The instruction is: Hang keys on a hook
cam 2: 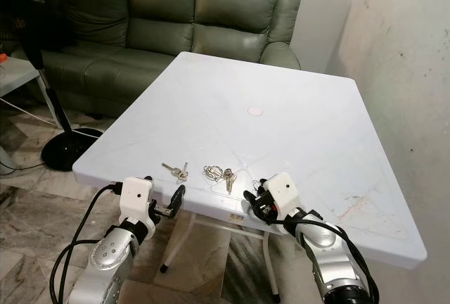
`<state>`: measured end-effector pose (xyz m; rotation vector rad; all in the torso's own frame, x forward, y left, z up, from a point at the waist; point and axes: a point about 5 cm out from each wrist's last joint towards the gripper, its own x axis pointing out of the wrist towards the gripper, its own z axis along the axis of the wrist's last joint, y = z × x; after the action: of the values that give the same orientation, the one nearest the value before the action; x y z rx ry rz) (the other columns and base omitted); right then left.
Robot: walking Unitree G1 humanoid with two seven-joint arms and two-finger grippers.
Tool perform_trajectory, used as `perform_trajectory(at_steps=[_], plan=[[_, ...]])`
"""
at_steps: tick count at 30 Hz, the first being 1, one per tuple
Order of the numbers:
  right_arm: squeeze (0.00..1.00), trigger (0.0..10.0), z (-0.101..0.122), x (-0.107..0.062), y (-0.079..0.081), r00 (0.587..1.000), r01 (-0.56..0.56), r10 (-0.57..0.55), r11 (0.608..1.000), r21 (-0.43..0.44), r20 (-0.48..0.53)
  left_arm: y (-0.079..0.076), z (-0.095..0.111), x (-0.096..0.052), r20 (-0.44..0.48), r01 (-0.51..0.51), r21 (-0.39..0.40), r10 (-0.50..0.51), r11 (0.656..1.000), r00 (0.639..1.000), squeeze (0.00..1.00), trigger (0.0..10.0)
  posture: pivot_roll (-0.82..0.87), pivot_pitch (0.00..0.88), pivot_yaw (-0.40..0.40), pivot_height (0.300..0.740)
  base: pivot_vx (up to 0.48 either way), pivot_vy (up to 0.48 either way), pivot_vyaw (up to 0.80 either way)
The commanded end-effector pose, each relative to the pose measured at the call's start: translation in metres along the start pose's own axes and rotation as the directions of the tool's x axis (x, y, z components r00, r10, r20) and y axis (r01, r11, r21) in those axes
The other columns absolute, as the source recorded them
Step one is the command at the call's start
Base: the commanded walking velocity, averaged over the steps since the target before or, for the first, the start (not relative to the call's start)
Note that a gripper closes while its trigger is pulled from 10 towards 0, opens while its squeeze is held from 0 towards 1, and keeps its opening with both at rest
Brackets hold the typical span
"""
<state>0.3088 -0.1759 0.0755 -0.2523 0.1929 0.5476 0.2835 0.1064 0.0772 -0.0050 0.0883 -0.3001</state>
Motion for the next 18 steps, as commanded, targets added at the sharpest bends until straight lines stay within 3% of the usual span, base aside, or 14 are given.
perform_trajectory(at_steps=[1,5,6,7,8,9,10,18], plan=[[0.00,10.0,0.0059,0.0020,-0.0028,1.000,0.019,-0.019,1.000,0.001,0.007,-0.0024,0.0013,-0.0012,0.000,0.000,0.000,0.000,1.000,1.000,0.00,10.0,0.05,0.053,-0.085,0.740,0.000,0.000,0.00],[0.00,9.9,0.0073,0.0023,-0.0031,1.000,0.018,-0.018,1.000,-0.002,0.012,-0.0027,0.0007,-0.0016,-0.002,-0.002,-0.002,0.002,1.000,1.000,0.00,10.0,0.05,0.051,-0.087,0.740,0.000,0.000,0.00],[0.00,6.0,0.0080,0.0021,-0.0035,1.000,0.021,-0.020,1.000,-0.002,0.018,-0.0028,0.0007,-0.0017,-0.001,-0.002,-0.002,0.002,1.000,1.000,0.00,10.0,0.05,0.051,-0.087,0.740,0.000,0.000,0.00],[0.00,6.0,0.0085,0.0020,-0.0037,1.000,0.022,-0.022,1.000,-0.001,0.022,-0.0028,0.0007,-0.0018,-0.001,-0.003,-0.001,0.003,1.000,1.000,0.00,10.0,0.05,0.051,-0.087,0.740,0.000,0.000,0.00],[0.00,1.5,0.0102,0.0008,-0.0061,0.998,0.046,-0.046,0.999,0.005,0.038,-0.0026,0.0002,-0.0020,-0.003,-0.003,-0.002,0.003,1.000,1.000,0.00,10.0,0.05,0.050,-0.087,0.740,0.000,0.000,0.00],[0.00,1.5,0.0102,0.0008,-0.0061,0.998,0.046,-0.046,0.999,0.005,0.038,-0.0026,0.0002,-0.0020,-0.003,-0.003,-0.002,0.003,1.000,1.000,0.00,10.0,0.05,0.050,-0.087,0.740,0.000,0.000,0.00],[0.00,0.0,0.0113,-0.0002,-0.0061,0.998,0.042,-0.042,0.999,0.014,0.053,-0.0028,0.0000,-0.0022,-0.003,-0.003,-0.002,0.003,1.000,1.000,0.00,10.0,0.05,0.048,-0.089,0.740,0.000,0.000,0.00],[0.00,0.0,0.0139,-0.0003,-0.0076,0.997,0.042,-0.042,0.999,0.005,0.062,-0.0038,-0.0009,-0.0027,-0.005,-0.004,-0.004,0.004,1.000,1.000,0.00,10.0,0.05,0.044,-0.089,0.740,0.000,0.000,0.00]])
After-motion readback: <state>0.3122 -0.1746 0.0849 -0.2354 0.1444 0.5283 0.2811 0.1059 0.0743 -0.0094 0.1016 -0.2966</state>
